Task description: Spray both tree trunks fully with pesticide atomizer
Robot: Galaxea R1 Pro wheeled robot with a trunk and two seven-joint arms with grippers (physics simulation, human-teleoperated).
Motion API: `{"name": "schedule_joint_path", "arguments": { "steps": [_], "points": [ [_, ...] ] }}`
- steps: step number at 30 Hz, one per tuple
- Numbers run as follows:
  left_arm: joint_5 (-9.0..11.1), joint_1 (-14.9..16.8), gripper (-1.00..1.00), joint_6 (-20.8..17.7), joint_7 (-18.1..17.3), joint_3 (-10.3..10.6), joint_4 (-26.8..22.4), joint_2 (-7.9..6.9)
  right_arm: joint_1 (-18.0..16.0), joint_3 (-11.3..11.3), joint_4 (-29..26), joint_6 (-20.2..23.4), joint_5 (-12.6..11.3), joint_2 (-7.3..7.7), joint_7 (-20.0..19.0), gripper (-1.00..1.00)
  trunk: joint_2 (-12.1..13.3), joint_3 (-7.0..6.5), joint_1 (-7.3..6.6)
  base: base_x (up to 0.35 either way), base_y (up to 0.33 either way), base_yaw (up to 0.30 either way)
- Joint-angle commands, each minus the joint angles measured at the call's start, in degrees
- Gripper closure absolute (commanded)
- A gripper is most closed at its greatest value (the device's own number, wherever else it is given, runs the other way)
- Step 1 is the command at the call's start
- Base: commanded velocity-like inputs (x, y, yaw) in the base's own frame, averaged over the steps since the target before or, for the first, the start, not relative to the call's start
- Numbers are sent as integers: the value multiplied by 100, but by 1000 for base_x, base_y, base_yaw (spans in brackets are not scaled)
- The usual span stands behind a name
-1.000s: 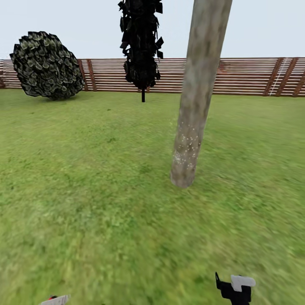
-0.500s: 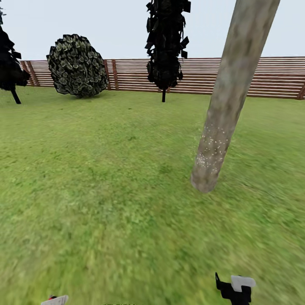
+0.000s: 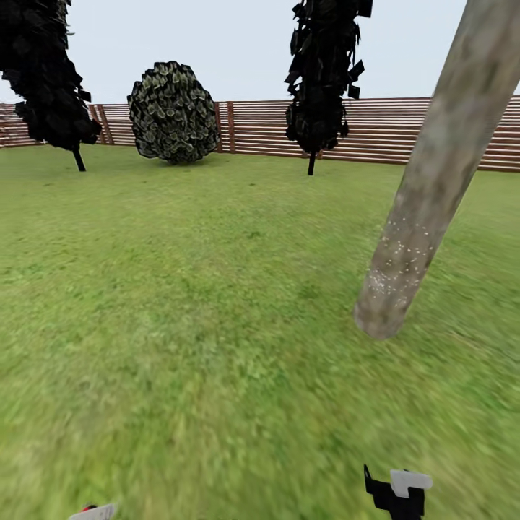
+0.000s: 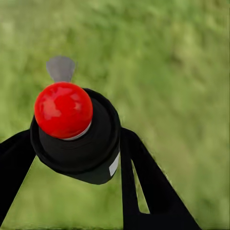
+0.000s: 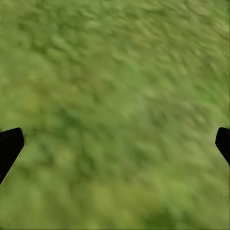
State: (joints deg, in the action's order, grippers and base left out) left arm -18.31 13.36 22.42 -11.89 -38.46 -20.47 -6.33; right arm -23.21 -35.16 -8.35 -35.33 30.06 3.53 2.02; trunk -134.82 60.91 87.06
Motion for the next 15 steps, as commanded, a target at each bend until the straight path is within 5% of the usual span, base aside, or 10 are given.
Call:
{"name": "schedule_joint_path", "arguments": {
  "steps": [1, 6, 15],
  "points": [
    [3, 0, 100, 0, -2, 1, 1, 0, 0, 1, 0, 0, 0, -2, 0, -100, 0, 0, 0, 0, 0, 280],
    [-5, 0, 100, 0, -1, -3, 8, 0, -1, 1, 0, 0, 0, -4, 0, -100, 0, 0, 0, 0, 25, 280],
    [29, 0, 100, 6, 3, -4, 109, -11, 1, 1, 0, 0, 0, -4, 18, -100, 0, 0, 0, 0, 287, 280]
  ]
}}
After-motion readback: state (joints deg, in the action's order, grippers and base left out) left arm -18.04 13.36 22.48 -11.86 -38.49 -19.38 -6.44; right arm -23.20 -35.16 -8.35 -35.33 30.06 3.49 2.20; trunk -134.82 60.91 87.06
